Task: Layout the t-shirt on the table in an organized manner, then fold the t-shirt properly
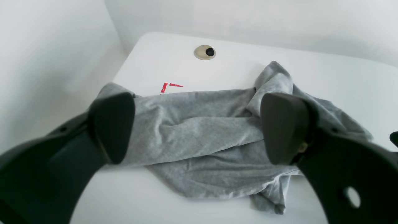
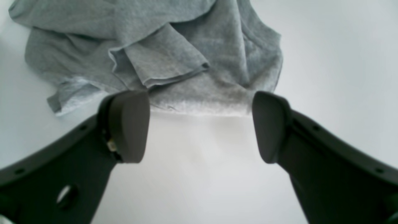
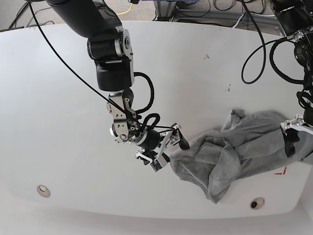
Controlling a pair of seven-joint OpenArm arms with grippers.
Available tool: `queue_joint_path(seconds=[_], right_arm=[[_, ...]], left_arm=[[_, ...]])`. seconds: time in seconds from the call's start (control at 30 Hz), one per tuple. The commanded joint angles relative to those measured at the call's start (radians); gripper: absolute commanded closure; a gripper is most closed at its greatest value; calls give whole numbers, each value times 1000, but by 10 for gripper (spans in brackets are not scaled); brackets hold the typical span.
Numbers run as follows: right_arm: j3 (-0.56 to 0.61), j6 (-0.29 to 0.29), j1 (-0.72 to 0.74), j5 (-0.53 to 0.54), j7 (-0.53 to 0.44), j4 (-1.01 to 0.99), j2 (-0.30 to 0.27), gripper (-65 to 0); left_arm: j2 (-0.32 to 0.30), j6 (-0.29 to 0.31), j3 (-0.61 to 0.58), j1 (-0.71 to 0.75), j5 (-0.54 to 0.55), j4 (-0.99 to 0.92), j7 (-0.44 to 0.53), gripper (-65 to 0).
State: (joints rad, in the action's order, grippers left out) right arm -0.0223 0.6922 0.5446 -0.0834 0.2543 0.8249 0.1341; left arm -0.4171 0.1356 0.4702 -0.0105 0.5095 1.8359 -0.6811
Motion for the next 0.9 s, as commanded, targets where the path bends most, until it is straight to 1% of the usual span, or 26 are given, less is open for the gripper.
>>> queue_joint_path(seconds=[0.0, 0.1, 0.17, 0.23, 0.3, 0.4, 0.47, 0.57, 0.7, 0.73, 0.87], right_arm=[[-1, 6, 21, 7, -26, 20, 8, -482], [0, 6, -1, 6, -26, 47, 9, -482], [25, 6, -24, 4, -26, 86, 14, -482], [80, 6, -47, 4, -25, 130, 16, -482], [167, 6, -87, 4, -22, 204, 16, -482], [239, 2, -130, 3, -10, 287, 16, -482], [282, -42, -151, 1, 24, 337, 16, -482], [331, -98, -177, 1, 50, 390, 16, -482], [405, -153, -191, 4, 52, 399, 16, -482], [430, -177, -191, 12, 52, 397, 17, -482], [467, -245, -192, 15, 52, 385, 23, -482]], left_arm=[[-19, 0, 6, -9, 4, 17, 30, -593], [-19, 0, 6, -3, 4, 17, 30, -593], [-19, 0, 6, 7, 4, 17, 31, -593], [-19, 0, 6, 10, 4, 17, 31, -593], [-19, 0, 6, 11, 4, 15, 31, -593], [-19, 0, 6, 11, 4, 15, 31, -593], [-19, 0, 6, 11, 4, 15, 31, -593], [-19, 0, 6, 11, 4, 15, 31, -593], [-19, 0, 6, 11, 4, 15, 31, -593], [-19, 0, 6, 11, 4, 15, 31, -593], [-19, 0, 6, 11, 4, 15, 31, -593]])
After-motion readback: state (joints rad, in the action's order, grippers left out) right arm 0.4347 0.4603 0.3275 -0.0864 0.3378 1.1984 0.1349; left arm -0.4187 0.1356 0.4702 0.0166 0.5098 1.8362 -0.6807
